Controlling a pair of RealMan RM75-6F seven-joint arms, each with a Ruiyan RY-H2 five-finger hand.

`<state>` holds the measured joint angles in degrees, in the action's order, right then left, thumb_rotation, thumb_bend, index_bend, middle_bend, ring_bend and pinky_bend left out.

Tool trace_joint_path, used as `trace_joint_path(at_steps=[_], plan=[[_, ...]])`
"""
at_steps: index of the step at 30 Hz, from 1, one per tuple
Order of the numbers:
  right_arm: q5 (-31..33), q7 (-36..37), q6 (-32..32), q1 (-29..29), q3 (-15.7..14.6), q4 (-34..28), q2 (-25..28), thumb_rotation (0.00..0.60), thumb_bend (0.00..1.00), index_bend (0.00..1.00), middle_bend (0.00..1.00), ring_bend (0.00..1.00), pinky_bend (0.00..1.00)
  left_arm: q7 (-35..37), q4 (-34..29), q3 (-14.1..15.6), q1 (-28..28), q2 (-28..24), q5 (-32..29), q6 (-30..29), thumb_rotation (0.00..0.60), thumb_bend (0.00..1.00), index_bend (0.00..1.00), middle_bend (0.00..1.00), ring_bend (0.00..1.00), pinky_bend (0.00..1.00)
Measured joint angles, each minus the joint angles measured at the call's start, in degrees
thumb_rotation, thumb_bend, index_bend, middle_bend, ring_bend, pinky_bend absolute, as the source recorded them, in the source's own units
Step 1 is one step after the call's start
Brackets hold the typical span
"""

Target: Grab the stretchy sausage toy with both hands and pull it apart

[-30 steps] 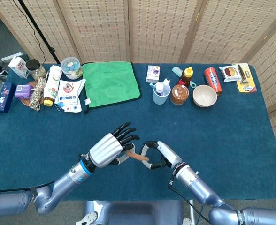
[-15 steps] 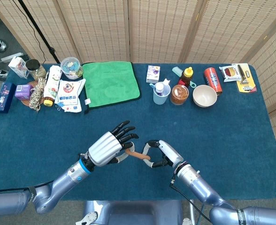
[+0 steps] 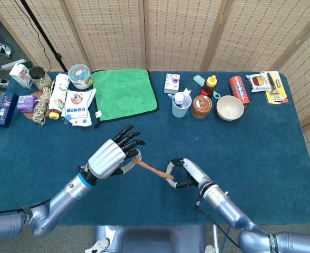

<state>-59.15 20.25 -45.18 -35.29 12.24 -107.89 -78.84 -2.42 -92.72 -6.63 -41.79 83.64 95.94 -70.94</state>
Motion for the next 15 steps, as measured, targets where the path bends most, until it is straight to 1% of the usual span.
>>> trace_joint_path(at_steps=[15], plan=[[0.19, 1.71, 0.44, 1.14, -0.33, 1.94, 0.68, 0.600, 0.59, 0.79, 0.42, 0.21, 0.08, 1.05, -0.13, -0.71, 1.56, -4.51, -0.10, -2.52, 0.600, 0.39, 0.81, 0.29, 0.13, 0.00]])
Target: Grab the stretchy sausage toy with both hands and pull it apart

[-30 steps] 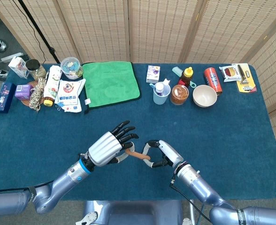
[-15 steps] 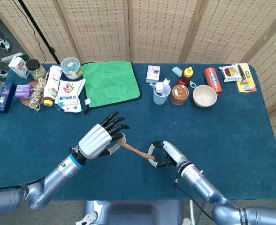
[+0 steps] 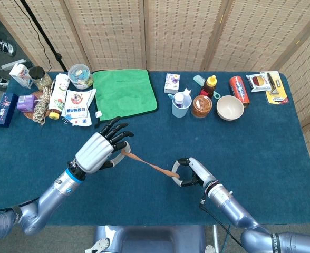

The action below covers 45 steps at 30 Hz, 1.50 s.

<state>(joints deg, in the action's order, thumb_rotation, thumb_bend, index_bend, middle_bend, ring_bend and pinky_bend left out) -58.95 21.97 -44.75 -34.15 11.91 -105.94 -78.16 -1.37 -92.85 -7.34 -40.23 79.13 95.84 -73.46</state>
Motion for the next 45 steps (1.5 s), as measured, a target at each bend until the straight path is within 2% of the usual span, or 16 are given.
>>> trace_joint_path(at_steps=[16, 45], plan=[[-0.27, 2.26, 0.82, 1.34, -0.16, 2.54, 0.68, 0.600, 0.59, 0.79, 0.42, 0.22, 0.08, 2.08, 1.08, -0.79, 2.26, -5.14, -0.86, -2.63, 0.600, 0.39, 0.81, 0.29, 0.12, 0.00], [-1.67, 4.77, 1.20, 3.42, -0.23, 4.52, 1.41, 0.600, 0.59, 0.79, 0.42, 0.22, 0.08, 5.11, 2.37, -3.89, 4.61, -8.75, -5.02, -5.06, 0.600, 0.39, 0.80, 0.29, 0.12, 0.00]])
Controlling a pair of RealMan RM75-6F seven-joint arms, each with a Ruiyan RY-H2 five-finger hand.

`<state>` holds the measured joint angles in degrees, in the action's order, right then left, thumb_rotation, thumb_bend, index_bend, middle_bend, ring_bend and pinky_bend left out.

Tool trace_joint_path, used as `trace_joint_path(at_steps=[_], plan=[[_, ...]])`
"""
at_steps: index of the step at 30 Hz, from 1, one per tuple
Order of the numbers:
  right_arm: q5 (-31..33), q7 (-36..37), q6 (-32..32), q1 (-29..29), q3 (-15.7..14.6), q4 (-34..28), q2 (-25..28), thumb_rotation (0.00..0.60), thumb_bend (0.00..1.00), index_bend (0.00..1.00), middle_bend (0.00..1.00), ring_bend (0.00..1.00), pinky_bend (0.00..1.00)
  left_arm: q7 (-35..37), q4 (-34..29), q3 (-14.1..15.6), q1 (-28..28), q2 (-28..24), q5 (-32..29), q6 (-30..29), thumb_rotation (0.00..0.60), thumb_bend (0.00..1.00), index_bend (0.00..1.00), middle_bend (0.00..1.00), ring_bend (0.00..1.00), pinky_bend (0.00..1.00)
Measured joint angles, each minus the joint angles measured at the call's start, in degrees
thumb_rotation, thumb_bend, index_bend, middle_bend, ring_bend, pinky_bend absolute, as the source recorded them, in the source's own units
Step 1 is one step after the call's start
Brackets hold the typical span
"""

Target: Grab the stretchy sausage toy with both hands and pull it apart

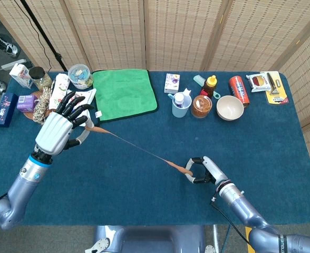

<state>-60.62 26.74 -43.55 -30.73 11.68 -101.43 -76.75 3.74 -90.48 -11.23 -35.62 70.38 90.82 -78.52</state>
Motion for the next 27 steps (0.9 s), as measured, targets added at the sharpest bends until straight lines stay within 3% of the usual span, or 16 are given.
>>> trace_joint_path(at_steps=[27], plan=[[0.93, 1.43, 0.76, 1.05, 0.16, 2.73, -0.42, 0.600, 0.60, 0.78, 0.42, 0.22, 0.08, 3.34, 5.23, -1.80, 2.63, -5.06, -3.63, -0.87, 0.600, 0.39, 0.80, 0.29, 0.12, 0.00]])
